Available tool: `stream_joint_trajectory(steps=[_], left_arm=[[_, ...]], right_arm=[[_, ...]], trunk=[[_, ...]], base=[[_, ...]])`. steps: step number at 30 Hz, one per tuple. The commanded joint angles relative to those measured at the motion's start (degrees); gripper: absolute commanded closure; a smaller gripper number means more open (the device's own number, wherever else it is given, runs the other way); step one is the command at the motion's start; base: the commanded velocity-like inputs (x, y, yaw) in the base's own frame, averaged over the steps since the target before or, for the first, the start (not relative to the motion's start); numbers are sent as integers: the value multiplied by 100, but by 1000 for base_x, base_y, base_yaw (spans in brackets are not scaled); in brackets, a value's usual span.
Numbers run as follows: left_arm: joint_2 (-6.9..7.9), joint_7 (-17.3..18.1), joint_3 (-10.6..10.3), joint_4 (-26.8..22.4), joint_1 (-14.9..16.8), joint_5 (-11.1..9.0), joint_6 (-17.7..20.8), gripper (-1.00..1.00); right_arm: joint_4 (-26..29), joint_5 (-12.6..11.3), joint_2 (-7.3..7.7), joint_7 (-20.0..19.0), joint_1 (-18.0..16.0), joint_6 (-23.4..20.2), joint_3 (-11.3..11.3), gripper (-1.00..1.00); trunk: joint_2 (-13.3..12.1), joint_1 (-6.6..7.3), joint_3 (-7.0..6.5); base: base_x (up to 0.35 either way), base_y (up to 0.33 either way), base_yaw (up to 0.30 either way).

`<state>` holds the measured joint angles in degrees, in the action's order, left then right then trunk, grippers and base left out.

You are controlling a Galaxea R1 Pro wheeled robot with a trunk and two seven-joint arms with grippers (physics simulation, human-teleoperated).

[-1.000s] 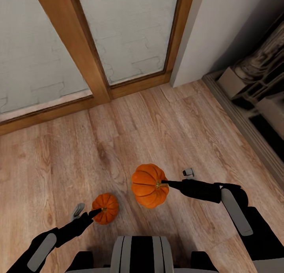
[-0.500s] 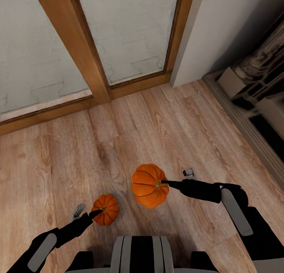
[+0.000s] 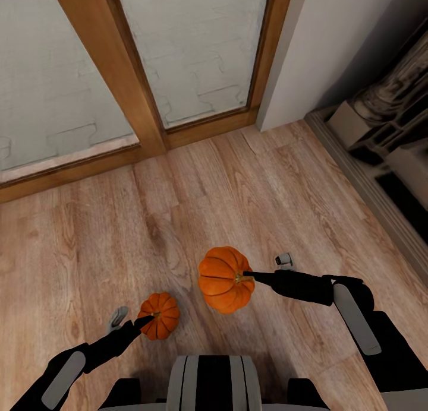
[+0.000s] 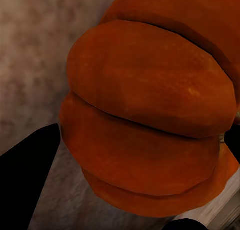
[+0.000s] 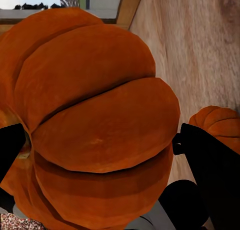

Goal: Place each of the two pumpkins and all three candles from the living room inside a cabinet in the living room (use any cabinet), then make sure every cabinet is closed, and position the cauldron so it is next to a table in the living room.

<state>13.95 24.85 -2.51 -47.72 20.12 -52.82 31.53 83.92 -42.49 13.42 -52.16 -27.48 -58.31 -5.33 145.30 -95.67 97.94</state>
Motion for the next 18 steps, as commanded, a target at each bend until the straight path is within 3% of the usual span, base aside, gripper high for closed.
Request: stream_joint_trajectory(steps=[1,18], left_arm=[[2,-15,-3,9,1,70,-15,100],[8,-10,-3,9,1,70,-15,100]], right_arm=[[2,-9,3,4,-1,-22,-3,100],[-7,-14,3,4,-3,-22,-3,100]], trunk=[[1,0,3],[1,0,3]], base=[[0,0,0],[0,0,0]])
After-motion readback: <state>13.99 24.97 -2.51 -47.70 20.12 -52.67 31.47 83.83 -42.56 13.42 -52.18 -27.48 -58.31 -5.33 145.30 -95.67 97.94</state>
